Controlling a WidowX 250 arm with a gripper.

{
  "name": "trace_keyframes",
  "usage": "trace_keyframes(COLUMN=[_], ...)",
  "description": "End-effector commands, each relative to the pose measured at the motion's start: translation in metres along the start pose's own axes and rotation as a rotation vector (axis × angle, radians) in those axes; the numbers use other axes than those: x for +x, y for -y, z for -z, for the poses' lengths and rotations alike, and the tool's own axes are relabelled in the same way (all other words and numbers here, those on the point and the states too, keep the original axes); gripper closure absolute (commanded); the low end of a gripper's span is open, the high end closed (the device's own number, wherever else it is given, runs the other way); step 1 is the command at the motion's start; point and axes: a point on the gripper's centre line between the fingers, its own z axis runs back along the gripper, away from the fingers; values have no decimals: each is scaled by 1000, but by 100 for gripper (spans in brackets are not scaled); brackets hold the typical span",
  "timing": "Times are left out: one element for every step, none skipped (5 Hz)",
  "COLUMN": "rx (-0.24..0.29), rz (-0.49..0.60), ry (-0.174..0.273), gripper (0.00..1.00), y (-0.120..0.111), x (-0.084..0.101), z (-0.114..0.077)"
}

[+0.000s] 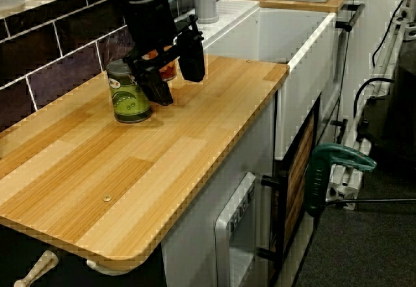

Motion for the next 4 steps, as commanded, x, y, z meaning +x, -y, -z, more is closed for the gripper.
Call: trace_keyframes(rx=[42,38,52,61], rz=[122,136,151,175], ry=[12,2,-6,-10], gripper=[0,0,0,0], y=[12,24,39,55], x=[7,15,20,25], z=[-14,-12,-7,-2])
